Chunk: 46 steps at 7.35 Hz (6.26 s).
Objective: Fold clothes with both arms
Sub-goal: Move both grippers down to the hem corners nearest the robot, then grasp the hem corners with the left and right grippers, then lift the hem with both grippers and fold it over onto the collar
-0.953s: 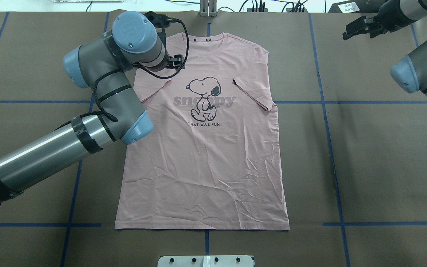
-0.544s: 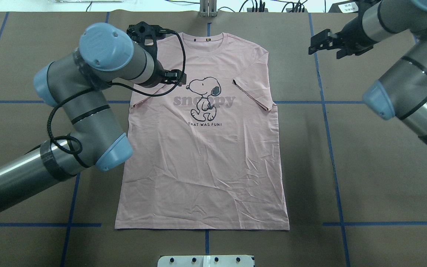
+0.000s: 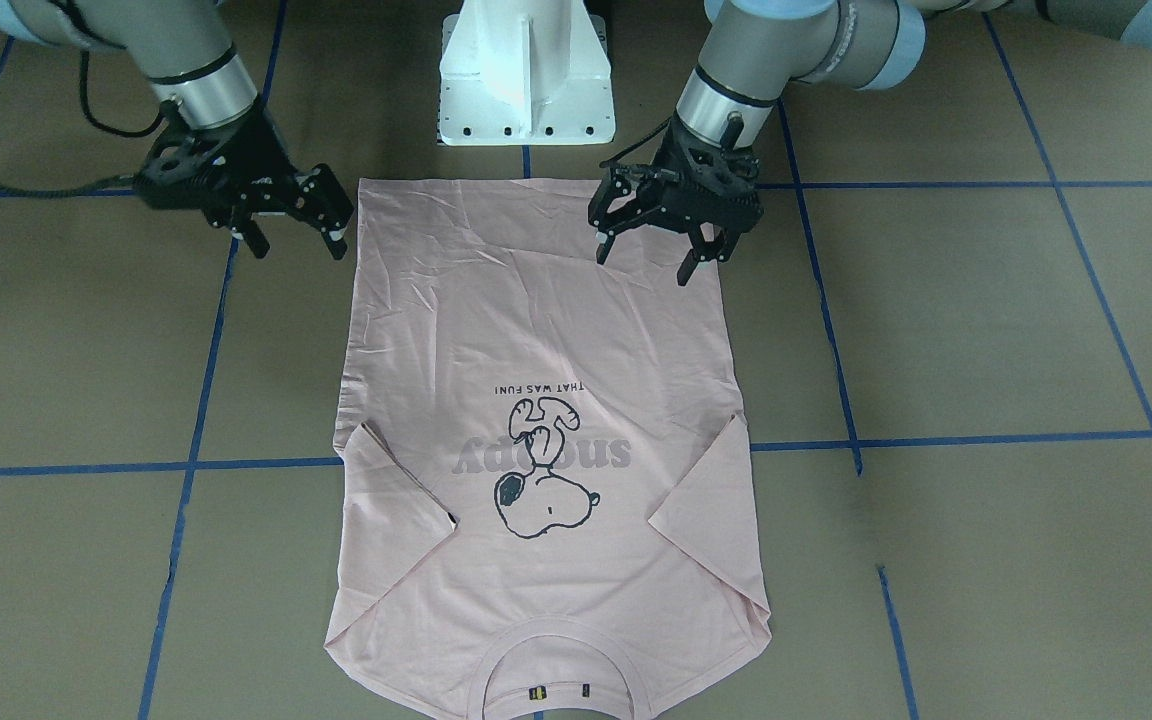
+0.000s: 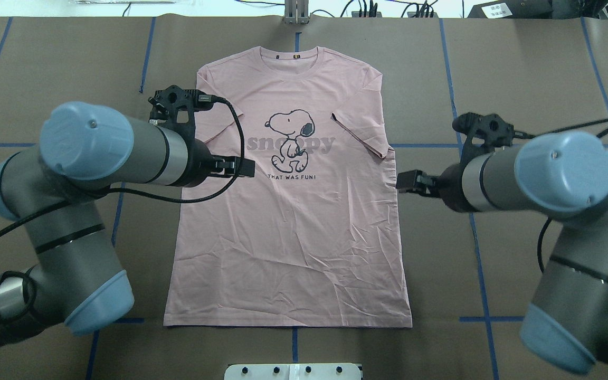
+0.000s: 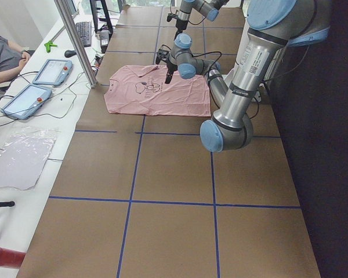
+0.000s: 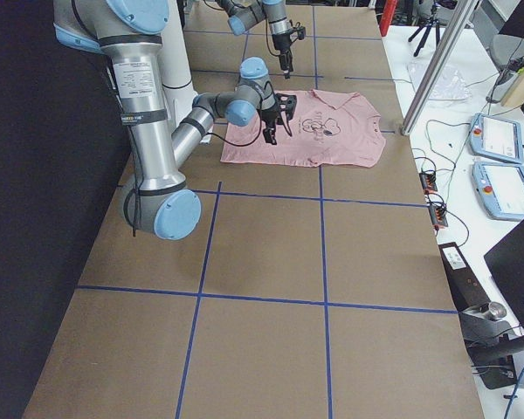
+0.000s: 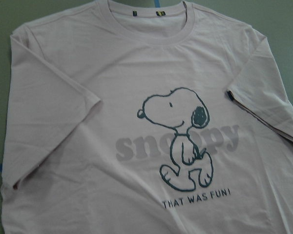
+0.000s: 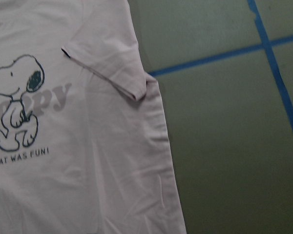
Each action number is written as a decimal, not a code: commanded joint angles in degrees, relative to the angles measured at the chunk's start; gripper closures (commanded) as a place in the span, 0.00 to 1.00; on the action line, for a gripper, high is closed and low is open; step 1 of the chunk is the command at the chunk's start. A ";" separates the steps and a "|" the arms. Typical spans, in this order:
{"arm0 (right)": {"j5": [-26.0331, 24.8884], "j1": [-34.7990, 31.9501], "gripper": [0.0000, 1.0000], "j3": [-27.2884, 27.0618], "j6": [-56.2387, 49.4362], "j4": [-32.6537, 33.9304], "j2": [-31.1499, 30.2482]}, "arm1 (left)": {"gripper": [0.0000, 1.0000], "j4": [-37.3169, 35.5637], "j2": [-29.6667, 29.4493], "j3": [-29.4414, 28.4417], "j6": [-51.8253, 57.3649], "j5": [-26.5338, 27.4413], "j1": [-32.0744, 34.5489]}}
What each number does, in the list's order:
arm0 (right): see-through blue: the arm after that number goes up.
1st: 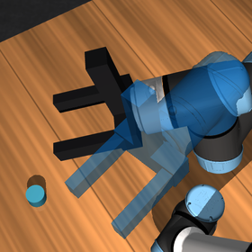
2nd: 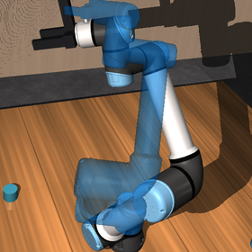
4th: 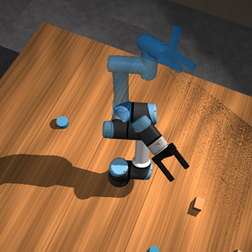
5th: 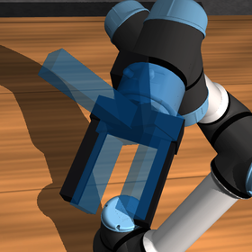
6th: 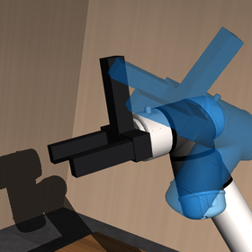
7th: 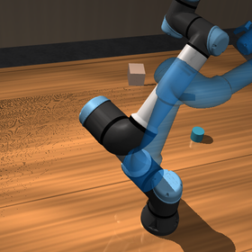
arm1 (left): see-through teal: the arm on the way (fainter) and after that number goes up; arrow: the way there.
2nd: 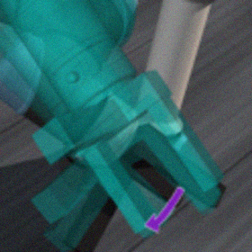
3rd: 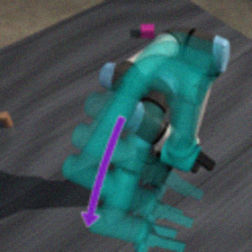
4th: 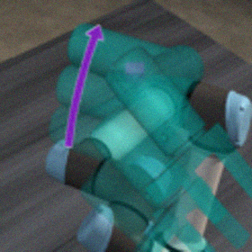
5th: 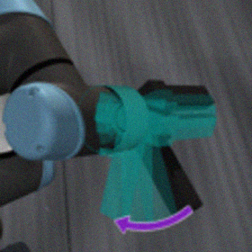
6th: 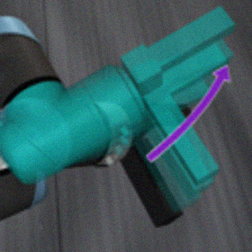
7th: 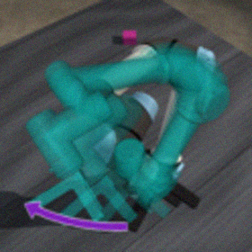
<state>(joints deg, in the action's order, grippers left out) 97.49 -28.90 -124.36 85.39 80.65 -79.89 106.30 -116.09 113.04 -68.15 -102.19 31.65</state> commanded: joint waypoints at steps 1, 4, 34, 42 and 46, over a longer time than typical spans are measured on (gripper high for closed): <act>-14.45 15.91 0.04 -5.01 13.61 -0.23 -5.43 | 0.03 -0.04 6.90 6.74 -9.94 1.45 -6.31; -23.74 24.06 0.05 -4.93 16.99 -11.48 -12.73 | 0.28 1.88 17.26 6.93 -22.61 11.37 -17.38; -24.80 29.60 0.41 3.85 24.21 -1.20 -6.24 | 1.00 3.39 20.29 5.35 -22.91 12.10 -23.13; -26.12 29.96 0.94 4.83 24.30 -1.20 -5.19 | 1.00 3.47 20.29 5.61 -22.82 12.10 -23.13; -26.38 29.52 1.00 3.95 24.21 -1.20 -4.75 | 1.00 3.47 20.29 6.57 -22.82 12.10 -23.13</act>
<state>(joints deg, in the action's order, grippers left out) 71.31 0.89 -119.90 109.67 79.45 -84.63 109.77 -95.82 118.92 -90.97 -90.09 8.53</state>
